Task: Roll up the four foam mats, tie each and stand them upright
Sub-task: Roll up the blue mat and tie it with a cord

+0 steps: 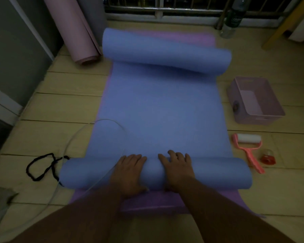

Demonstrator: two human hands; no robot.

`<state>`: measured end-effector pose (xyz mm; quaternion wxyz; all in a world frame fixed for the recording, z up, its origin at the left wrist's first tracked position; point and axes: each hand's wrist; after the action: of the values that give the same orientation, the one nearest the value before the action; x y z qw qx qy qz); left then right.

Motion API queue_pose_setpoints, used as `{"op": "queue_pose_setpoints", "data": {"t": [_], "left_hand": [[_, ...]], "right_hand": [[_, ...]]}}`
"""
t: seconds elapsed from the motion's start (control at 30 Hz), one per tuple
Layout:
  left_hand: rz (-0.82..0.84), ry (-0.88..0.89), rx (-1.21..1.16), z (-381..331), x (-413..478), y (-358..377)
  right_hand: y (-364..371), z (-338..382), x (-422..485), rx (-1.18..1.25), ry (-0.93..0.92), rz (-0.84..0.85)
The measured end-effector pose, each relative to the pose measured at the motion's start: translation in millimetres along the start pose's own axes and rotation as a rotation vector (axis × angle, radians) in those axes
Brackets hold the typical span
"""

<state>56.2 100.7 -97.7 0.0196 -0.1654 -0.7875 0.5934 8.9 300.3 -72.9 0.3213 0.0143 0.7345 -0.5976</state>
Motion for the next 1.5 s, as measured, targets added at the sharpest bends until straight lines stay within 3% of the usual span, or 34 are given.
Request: {"op": "queue_pose_setpoints", "data": {"t": [0.17, 0.3, 0.63, 0.7, 0.87, 0.97, 1.1, 1.2, 1.27, 1.33, 1.4, 1.5], "left_hand": [[0.136, -0.085, 0.13, -12, 9, -8], [0.159, -0.169, 0.145, -22, 23, -15], [0.309, -0.091, 0.045, 0, 45, -28], [0.27, -0.042, 0.01, 5, 38, -25], [-0.063, 0.111, 0.101, 8, 17, -13], [0.208, -0.053, 0.025, -5, 29, -25], [0.287, -0.152, 0.008, -12, 46, -32], [0.373, -0.184, -0.031, -11, 56, -41], [0.315, -0.141, -0.019, -8, 52, -36], [0.078, -0.023, 0.044, -4, 38, -23], [-0.056, 0.026, 0.134, -4, 25, -15], [0.027, 0.031, 0.108, -8, 35, -17]], "right_hand": [[10, 1, -7, 0.043, 0.013, -0.112], [11, -1, -9, 0.004, 0.033, -0.089], [-5, -13, 9, 0.079, 0.028, -0.057], [-5, -12, 10, 0.072, 0.035, -0.054], [-13, -14, 15, 0.063, 0.05, -0.005], [-17, -19, 18, 0.073, 0.006, 0.039], [-6, -21, 1, 0.057, -0.042, -0.117], [-1, -22, -1, 0.031, -0.055, -0.081], [-6, -20, 5, 0.055, -0.002, -0.078], [-13, -16, 10, 0.061, 0.046, -0.075], [-18, -14, 16, 0.042, 0.05, -0.036], [-20, -18, 21, 0.062, 0.024, -0.022]]}}
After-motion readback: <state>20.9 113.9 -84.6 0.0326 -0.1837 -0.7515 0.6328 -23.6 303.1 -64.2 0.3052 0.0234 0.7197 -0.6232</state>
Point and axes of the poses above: each hand's wrist, its own x-axis towards the middle knuckle, its own y-axis out of the palm, z = x × y, and after that the axes turned 8 degrees about -x, right-handed
